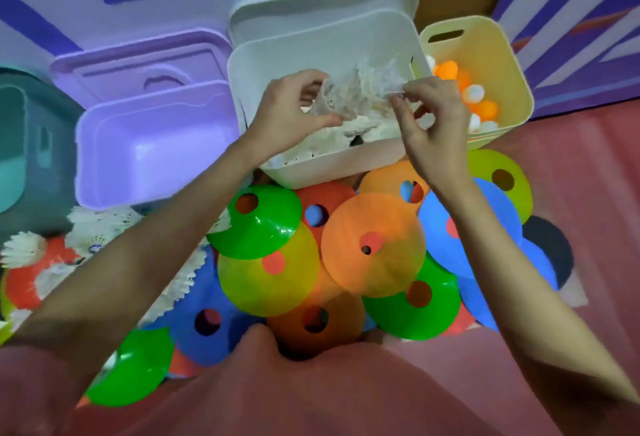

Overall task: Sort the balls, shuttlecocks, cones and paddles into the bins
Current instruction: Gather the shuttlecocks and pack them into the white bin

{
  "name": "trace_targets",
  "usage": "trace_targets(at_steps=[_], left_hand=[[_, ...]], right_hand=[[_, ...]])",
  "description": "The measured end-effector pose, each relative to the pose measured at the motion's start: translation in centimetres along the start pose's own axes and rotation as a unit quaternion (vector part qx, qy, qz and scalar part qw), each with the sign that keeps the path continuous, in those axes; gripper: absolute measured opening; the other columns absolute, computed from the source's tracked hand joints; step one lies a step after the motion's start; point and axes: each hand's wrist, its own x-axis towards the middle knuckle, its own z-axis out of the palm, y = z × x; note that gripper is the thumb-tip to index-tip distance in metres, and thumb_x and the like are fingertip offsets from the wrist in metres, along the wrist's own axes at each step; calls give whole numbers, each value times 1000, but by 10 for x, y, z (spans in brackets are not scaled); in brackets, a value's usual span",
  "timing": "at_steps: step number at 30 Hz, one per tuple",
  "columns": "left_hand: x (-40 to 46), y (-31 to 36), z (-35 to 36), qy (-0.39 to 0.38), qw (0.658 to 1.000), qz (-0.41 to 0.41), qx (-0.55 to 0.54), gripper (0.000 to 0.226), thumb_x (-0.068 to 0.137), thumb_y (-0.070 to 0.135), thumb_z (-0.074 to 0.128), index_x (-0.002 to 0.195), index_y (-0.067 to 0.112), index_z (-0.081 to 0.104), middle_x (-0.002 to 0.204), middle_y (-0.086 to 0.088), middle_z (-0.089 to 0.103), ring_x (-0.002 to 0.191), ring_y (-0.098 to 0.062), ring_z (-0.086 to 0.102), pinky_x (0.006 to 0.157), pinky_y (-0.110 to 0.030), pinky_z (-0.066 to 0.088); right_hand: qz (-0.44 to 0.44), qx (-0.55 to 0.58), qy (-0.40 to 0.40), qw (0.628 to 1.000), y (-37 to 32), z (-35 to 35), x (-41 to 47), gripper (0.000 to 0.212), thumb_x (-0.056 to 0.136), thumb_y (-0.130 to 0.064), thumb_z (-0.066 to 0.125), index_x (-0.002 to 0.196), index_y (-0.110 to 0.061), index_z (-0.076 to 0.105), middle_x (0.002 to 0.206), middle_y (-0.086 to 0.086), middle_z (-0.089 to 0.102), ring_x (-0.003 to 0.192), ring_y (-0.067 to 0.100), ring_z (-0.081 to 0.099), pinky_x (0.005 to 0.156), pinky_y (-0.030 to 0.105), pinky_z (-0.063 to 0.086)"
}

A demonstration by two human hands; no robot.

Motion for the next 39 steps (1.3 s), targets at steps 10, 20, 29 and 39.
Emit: trace_targets(at_steps=[10,20,29,39], left_hand=[[65,-16,59,-135,989,-49,44,41,66,40,83,95,14,69,99,6,71,97,0,62,82,-28,50],[71,-42,71,-273,944,-95,158,46,63,35,85,95,13,62,89,-1,55,86,-19,55,77,-35,46],[69,-53,82,-320,920,-86,207,33,83,28,70,65,18,44,63,-2,38,60,-19,38,56,-31,30],[25,-41,26,-132,974,-35,179,29,87,21,64,115,14,65,117,0,66,105,-18,61,89,-29,45]], right_hand=[[65,-25,-50,996,67,-7,50,30,84,-10,56,114,-8,59,80,3,60,73,20,57,69,42,49],[36,-253,-324,911,91,8,60,26,91,-18,54,115,-16,62,104,9,69,101,32,60,75,37,47],[80,-367,-506,776,95,41,70,30,98,-22,42,120,-11,58,125,12,59,114,31,55,87,36,43],[10,-175,-338,925,51,40,42,30,94,-18,51,121,-7,58,116,17,55,107,32,54,89,39,46]])
